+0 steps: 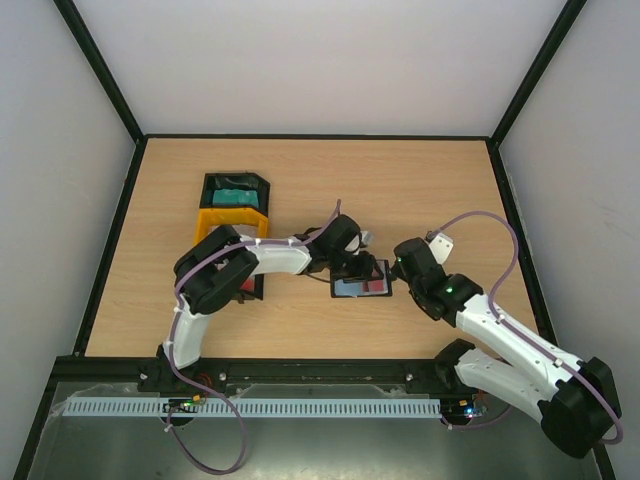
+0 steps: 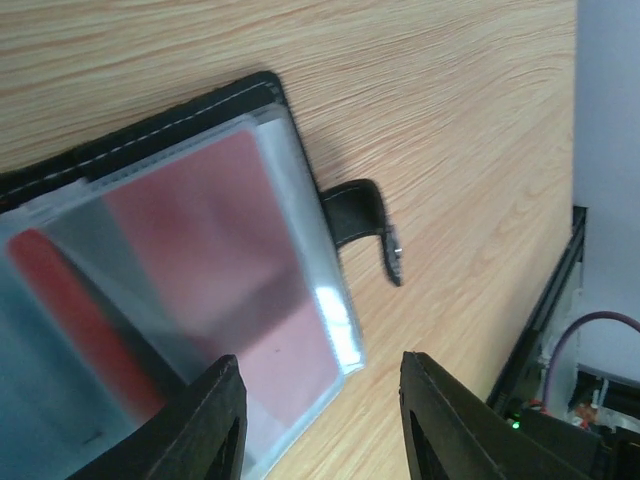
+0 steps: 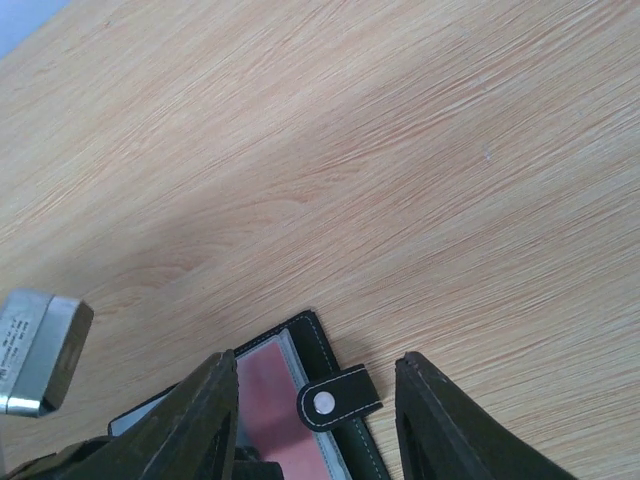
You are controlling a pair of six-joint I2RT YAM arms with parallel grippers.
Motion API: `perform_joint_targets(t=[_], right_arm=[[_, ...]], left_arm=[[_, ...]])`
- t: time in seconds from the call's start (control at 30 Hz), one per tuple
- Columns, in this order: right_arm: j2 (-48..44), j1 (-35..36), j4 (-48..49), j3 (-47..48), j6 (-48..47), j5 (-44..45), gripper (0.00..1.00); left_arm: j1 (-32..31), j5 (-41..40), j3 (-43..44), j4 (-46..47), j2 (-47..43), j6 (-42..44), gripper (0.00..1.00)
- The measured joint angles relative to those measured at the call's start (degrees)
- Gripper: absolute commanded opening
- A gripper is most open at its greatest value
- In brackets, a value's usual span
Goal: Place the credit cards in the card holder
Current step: Turn over the card slot in the card holder.
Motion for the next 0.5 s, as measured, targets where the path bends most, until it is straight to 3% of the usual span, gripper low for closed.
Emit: perform_joint_targets(t=[0.27,0.5], right_arm=[[-0.11,-0.48,0.04,0.00,-1.66,-1.01,0.48],[2.82,-0.50,2.78,2.56,-8.31,-7.13,0.50]], left_arm=[[-0.04,-3.43,1.55,-6.32,-1.01,3.30,0.56],[0.85,-12.72,2.27,-16.72,-11.52,9.44,0.66]])
